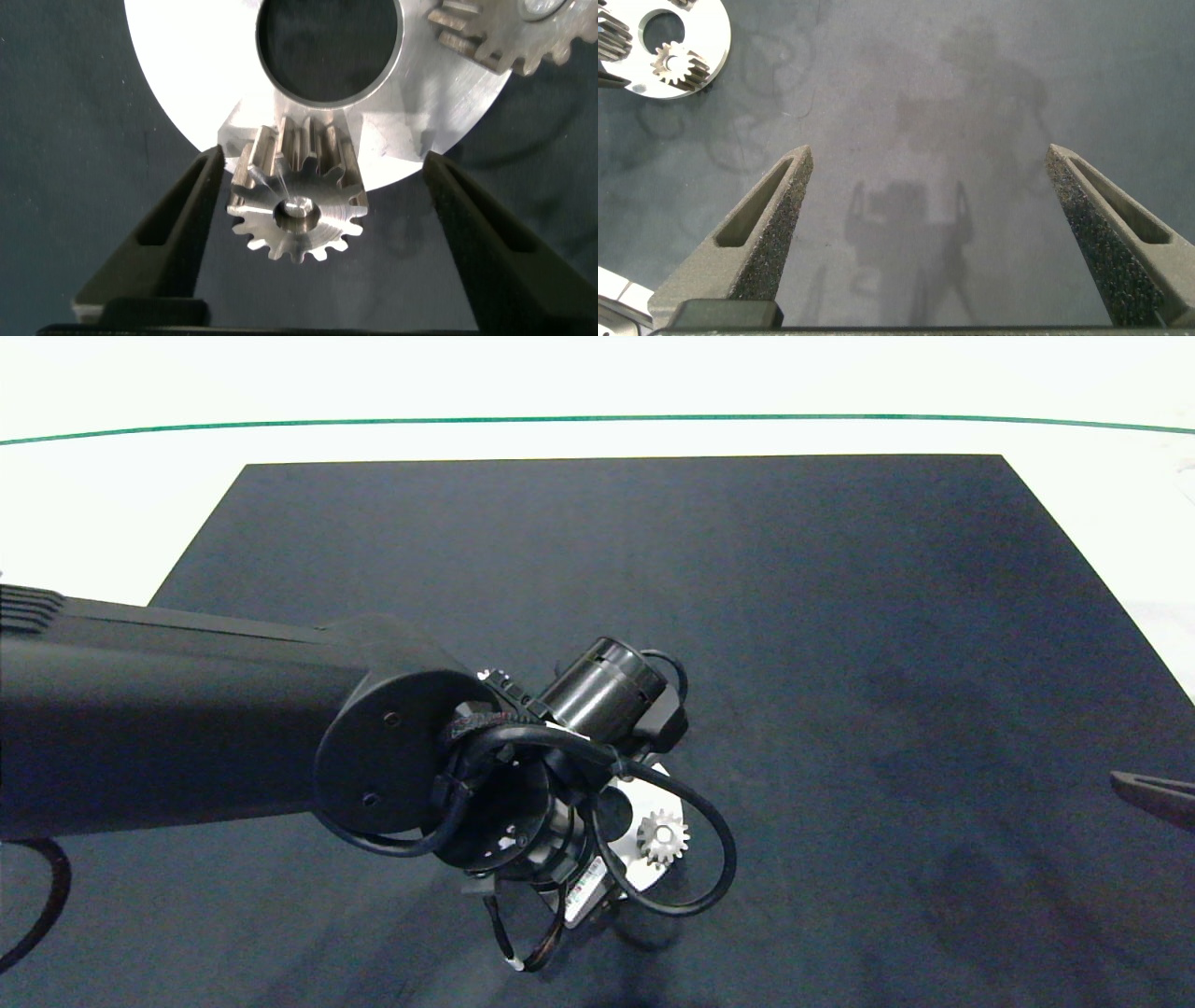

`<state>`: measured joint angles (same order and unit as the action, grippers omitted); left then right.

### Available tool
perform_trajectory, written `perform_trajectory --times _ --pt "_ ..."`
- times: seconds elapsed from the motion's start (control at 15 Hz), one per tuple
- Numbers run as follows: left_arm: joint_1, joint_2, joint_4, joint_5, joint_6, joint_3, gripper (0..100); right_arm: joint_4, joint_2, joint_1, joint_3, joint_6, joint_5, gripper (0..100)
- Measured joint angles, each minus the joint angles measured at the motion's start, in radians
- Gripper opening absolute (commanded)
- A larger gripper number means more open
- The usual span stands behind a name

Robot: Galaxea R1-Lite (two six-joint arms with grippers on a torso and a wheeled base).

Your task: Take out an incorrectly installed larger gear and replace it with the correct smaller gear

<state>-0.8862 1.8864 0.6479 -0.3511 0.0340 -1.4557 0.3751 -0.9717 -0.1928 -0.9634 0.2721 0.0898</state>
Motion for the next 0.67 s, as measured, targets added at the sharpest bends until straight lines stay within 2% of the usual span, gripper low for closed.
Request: perform_trajectory --times 0.27,0.53,0.67 --pt "0.001 -0.003 0.002 -0.011 0.001 0.003 72 -0.003 0.001 0.000 0.000 0.000 0.000 100" --pt "0.013 -0.003 0.002 -0.015 0.001 0.003 65 -0.062 0.001 0.000 0.025 0.001 0.000 100" --pt "0.014 -0.003 0.002 -0.016 0.001 0.005 60 -0.068 0.001 0.000 0.035 0.002 0.000 100"
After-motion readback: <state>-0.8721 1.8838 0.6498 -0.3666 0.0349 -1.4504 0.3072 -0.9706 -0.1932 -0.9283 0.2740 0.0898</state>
